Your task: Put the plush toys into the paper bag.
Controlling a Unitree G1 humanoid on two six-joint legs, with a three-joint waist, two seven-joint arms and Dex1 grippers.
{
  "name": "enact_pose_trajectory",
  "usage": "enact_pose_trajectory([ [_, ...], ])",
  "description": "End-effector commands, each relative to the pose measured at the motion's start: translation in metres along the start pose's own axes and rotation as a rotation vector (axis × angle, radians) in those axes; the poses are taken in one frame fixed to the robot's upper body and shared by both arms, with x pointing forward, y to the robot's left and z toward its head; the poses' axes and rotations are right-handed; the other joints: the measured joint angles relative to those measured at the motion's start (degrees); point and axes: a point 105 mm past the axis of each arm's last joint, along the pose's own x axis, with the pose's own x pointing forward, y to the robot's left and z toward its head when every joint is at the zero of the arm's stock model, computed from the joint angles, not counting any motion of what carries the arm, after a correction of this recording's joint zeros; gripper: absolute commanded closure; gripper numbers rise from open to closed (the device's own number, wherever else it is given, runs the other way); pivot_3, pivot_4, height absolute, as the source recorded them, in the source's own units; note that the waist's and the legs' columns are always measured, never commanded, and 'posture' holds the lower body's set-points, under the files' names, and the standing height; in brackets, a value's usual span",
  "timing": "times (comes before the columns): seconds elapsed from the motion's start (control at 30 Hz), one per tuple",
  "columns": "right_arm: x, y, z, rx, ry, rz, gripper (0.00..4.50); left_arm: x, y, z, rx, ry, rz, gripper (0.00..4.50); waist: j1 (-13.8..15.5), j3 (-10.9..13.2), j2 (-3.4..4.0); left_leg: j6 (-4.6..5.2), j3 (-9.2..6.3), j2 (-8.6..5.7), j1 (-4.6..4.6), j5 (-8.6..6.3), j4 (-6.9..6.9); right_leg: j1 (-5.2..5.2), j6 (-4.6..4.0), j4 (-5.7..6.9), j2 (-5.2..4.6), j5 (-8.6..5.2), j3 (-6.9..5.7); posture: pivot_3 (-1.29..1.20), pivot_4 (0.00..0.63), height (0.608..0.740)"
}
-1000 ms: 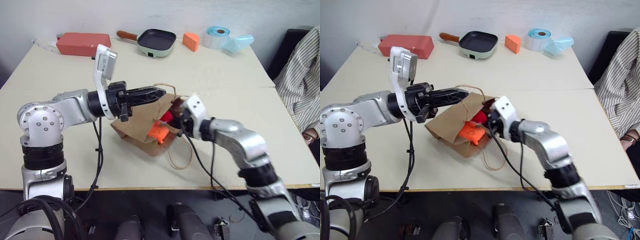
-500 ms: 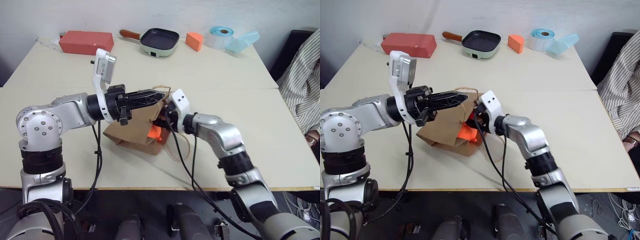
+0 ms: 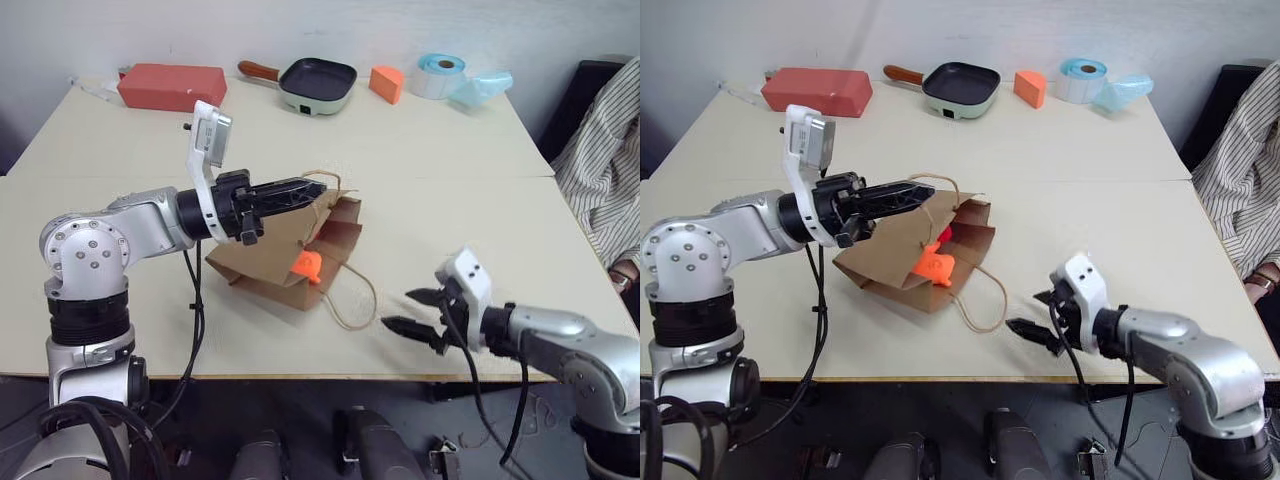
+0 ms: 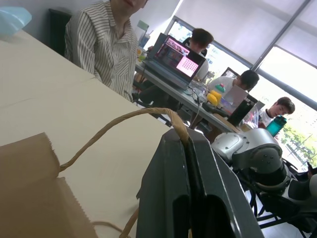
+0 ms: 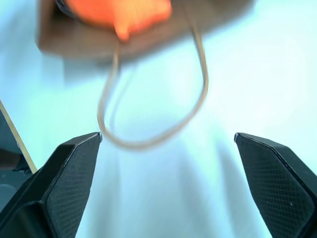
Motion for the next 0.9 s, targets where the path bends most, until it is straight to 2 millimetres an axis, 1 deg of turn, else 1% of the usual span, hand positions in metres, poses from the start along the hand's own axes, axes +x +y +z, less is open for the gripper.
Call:
enact_pose_trajectory([
  [0.03, 0.015, 0.006, -0.007, 0.056, -0.003, 0.003, 0.10, 0.002, -0.009, 0.007, 0.043, -0.005, -0.032, 4.50, -0.02, 0.00, 0.01, -0.01, 0.00, 0.00, 0.00, 0.01, 0.00, 0.00, 0.00, 0.03, 0.00, 0.00, 0.00, 0.00, 0.150, 0.740],
  [0.17, 0.035, -0.001, -0.013, 0.208, -0.009, -0.007, 0.10, 0.002, -0.008, 0.007, 0.039, -0.002, -0.032, 4.50, -0.08, -0.06, -0.09, -0.03, 0.01, -0.01, 0.07, 0.02, 0.01, 0.03, 0.00, 0.03, 0.00, 0.00, 0.02, 0.00, 0.150, 0.740],
  [0.3, 0.053, 0.007, -0.006, 0.287, -0.027, 0.069, 0.10, 0.002, -0.009, 0.007, 0.038, -0.001, -0.031, 4.50, -0.18, -0.14, -0.21, -0.04, 0.01, -0.01, 0.17, 0.03, 0.02, 0.10, 0.00, 0.10, 0.00, 0.00, 0.03, 0.00, 0.150, 0.740],
  [0.4, 0.061, 0.007, -0.008, 0.285, -0.006, 0.074, 0.70, 0.003, -0.010, 0.008, 0.042, -0.006, -0.030, 4.50, -0.24, -0.14, -0.21, -0.06, 0.01, 0.00, 0.18, 0.03, 0.03, 0.09, -0.01, 0.14, 0.00, 0.00, 0.03, 0.00, 0.150, 0.740],
  [0.43, 0.063, 0.006, -0.008, 0.285, -0.003, 0.071, 1.00, 0.003, -0.010, 0.009, 0.044, -0.007, -0.029, 4.50, -0.23, -0.14, -0.22, -0.06, 0.01, 0.00, 0.18, 0.04, 0.02, 0.09, -0.01, 0.14, 0.00, 0.00, 0.03, 0.00, 0.150, 0.740],
  [0.53, 0.064, 0.002, -0.009, 0.300, -0.001, 0.063, 2.09, 0.001, -0.011, 0.009, 0.049, -0.010, -0.020, 4.50, -0.23, -0.14, -0.23, -0.06, 0.01, 0.00, 0.17, 0.03, 0.01, 0.09, -0.01, 0.12, 0.01, 0.00, 0.03, 0.00, 0.150, 0.740],
  [0.7, 0.061, 0.000, -0.011, 0.269, 0.013, 0.058, 3.77, -0.002, -0.010, 0.009, 0.051, -0.014, -0.003, 4.50, -0.12, -0.14, -0.23, -0.06, 0.01, 0.00, 0.17, 0.03, -0.01, 0.09, -0.01, 0.11, 0.01, 0.00, 0.02, 0.00, 0.150, 0.740],
  [0.77, 0.061, -0.002, -0.014, 0.232, 0.035, 0.041, 4.48, -0.002, -0.010, 0.009, 0.051, -0.015, -0.002, 4.50, -0.11, -0.14, -0.23, -0.06, 0.01, 0.00, 0.16, 0.03, -0.03, 0.08, -0.01, 0.07, 0.01, 0.00, 0.02, 0.00, 0.150, 0.740],
  [0.83, 0.062, -0.005, -0.019, 0.184, 0.059, 0.014, 4.48, -0.002, -0.011, 0.009, 0.052, -0.016, -0.003, 4.50, -0.08, -0.15, -0.23, -0.06, 0.01, 0.00, 0.16, 0.03, -0.04, 0.08, -0.01, 0.05, 0.01, 0.00, 0.02, 0.00, 0.150, 0.740],
  [0.9, 0.063, -0.005, -0.018, 0.169, 0.054, 0.015, 4.48, -0.001, -0.011, 0.009, 0.052, -0.017, -0.003, 4.50, -0.08, -0.15, -0.24, -0.06, 0.01, 0.00, 0.16, 0.03, -0.04, 0.09, -0.01, 0.05, 0.01, 0.00, 0.02, 0.00, 0.150, 0.740],
])
